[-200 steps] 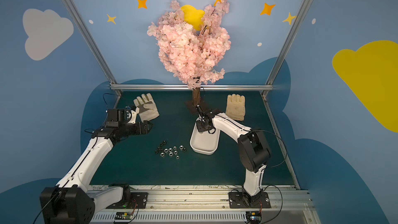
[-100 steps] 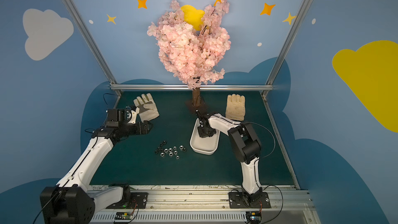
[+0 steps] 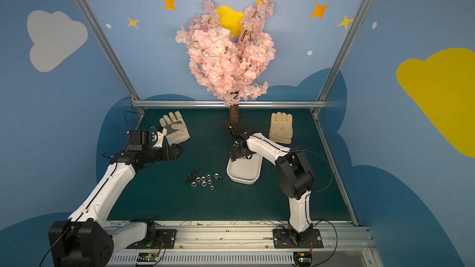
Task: Put the nuts on the desktop into the storage box
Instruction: Place the nut in the storage box, then pick up the nut from the center of the board.
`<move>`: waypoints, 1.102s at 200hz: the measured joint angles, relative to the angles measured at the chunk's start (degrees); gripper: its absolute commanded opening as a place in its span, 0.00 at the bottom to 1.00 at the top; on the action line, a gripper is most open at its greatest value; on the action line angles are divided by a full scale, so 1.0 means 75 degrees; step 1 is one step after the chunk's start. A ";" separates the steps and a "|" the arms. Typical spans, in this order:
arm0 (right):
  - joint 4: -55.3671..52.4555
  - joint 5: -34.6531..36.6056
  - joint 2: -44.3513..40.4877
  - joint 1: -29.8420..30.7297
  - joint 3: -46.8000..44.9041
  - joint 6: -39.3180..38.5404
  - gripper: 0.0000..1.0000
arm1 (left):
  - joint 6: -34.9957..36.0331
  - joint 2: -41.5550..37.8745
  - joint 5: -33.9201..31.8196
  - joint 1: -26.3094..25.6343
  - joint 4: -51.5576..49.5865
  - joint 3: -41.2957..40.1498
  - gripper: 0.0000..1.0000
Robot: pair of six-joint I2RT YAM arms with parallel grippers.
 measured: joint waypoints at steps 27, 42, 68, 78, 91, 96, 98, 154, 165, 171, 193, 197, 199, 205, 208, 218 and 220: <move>-0.0017 0.0425 -0.0635 0.0729 0.0329 -0.0210 0.98 | 0.0000 0.0000 0.0000 0.0000 0.0000 0.0000 1.00; -0.0017 0.0396 -0.0816 0.0994 0.0580 -0.0265 0.98 | 0.0000 0.0000 0.0000 0.0003 0.0003 0.0000 1.00; -0.0099 0.0140 -0.0752 0.1262 0.1072 -0.0332 0.93 | 0.0000 0.0000 0.0000 0.0003 0.0003 0.0000 1.00; -0.0122 -0.0017 -0.0600 0.1349 0.1300 -0.0358 0.91 | 0.0000 0.0000 -0.0003 0.0000 0.0003 0.0000 1.00; -0.0143 -0.0172 -0.0286 0.1469 0.1629 -0.0376 0.85 | 0.0000 -0.0003 -0.0009 0.0003 0.0003 -0.0003 1.00; -0.0149 -0.0233 -0.0134 0.1515 0.1766 -0.0370 0.83 | 0.0000 -0.0006 -0.0012 0.0003 0.0012 -0.0012 1.00; -0.0149 -0.0286 -0.0052 0.1545 0.1824 -0.0385 0.82 | 0.0000 -0.0006 -0.0015 0.0000 0.0017 -0.0015 1.00; -0.0367 -0.1282 0.2101 0.1877 0.3075 -0.0111 0.58 | -0.0015 -0.0073 -0.0213 0.0003 0.0055 -0.0085 1.00; -0.0437 -0.1533 0.2460 0.1880 0.3331 0.0003 0.58 | -0.0020 -0.0105 -0.0236 0.0000 0.0055 -0.0085 1.00; -0.0475 -0.1629 0.2611 0.1880 0.3456 0.0032 0.59 | -0.0020 -0.0119 -0.0248 0.0000 0.0055 -0.0085 1.00; -0.0603 -0.1973 0.3069 0.1923 0.3882 0.0195 0.61 | -0.0023 -0.0131 -0.0271 0.0000 0.0055 -0.0085 1.00; -0.0618 -0.2025 0.3124 0.1929 0.3949 0.0216 0.61 | -0.0023 -0.0131 -0.0277 0.0000 0.0055 -0.0085 1.00; -0.0621 -0.2052 0.3156 0.1935 0.3978 0.0233 0.61 | -0.0020 -0.0131 -0.0283 0.0003 0.0055 -0.0085 1.00; -0.0632 -0.2130 0.3217 0.1953 0.4054 0.0268 0.61 | -0.0020 -0.0131 -0.0289 0.0000 0.0055 -0.0085 1.00; -0.0641 -0.2154 0.3244 0.1958 0.4080 0.0274 0.61 | -0.0020 -0.0131 -0.0289 0.0000 0.0055 -0.0085 1.00; -0.0682 -0.2253 0.3328 0.1996 0.4191 0.0356 0.61 | -0.0020 -0.0134 -0.0291 0.0000 0.0055 -0.0085 1.00; -0.0685 -0.2273 0.3340 0.2005 0.4211 0.0361 0.61 | -0.0020 -0.0134 -0.0291 0.0003 0.0055 -0.0085 1.00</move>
